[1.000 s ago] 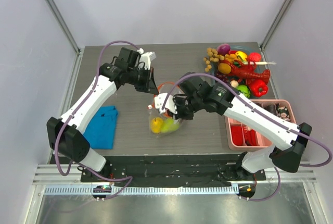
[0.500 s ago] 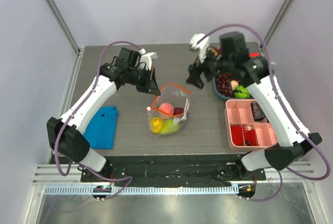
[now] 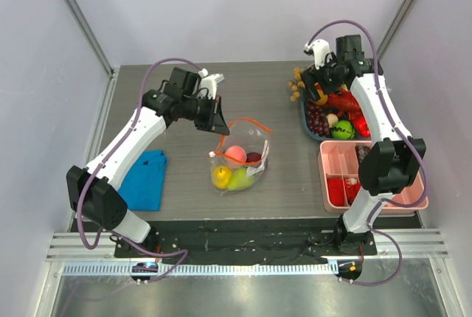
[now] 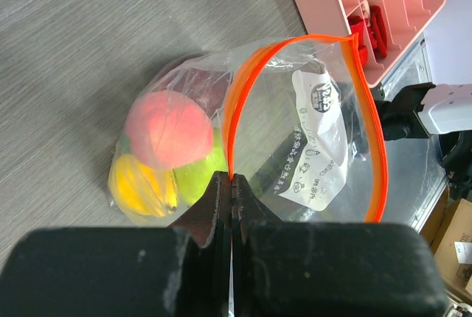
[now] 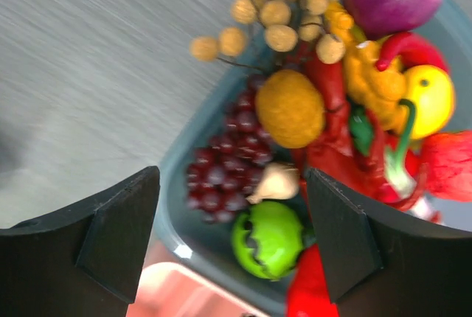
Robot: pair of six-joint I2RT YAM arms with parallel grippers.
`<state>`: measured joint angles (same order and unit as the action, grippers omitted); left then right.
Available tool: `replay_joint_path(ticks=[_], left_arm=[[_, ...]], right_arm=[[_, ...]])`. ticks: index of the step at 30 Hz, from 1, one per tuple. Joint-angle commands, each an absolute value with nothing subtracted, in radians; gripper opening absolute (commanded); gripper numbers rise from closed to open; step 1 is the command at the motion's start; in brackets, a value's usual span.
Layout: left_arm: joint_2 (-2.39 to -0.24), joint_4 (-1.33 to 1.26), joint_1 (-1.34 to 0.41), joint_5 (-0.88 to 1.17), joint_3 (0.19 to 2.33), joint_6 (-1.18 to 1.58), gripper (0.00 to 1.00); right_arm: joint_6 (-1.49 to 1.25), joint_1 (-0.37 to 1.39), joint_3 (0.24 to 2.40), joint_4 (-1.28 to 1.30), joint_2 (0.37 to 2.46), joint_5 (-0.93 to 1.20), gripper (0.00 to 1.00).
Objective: Place the food in the zip-top bag and seal the zipper
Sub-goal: Pick up the fake fruit from the bin.
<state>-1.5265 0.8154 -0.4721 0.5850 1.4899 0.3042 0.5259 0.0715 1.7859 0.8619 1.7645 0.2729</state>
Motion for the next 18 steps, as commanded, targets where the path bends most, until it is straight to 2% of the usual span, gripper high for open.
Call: replay_joint_path(ticks=[1,7,18], left_arm=[[-1.485,0.768,-0.476,0.603,1.505,0.305,0.0],[-1.494,0.77,-0.476,0.604,1.506,0.302,0.0],[-1.497,0.776,-0.476,0.604,1.5,0.299,0.0]], right_arm=[[0.683,0.083,1.747,0.715,1.775,0.131,0.84],[0.759,0.083,1.715,0.677,1.861,0.069,0.82],[0.739,0.084,1.689,0.575,1.966,0.046,0.77]])
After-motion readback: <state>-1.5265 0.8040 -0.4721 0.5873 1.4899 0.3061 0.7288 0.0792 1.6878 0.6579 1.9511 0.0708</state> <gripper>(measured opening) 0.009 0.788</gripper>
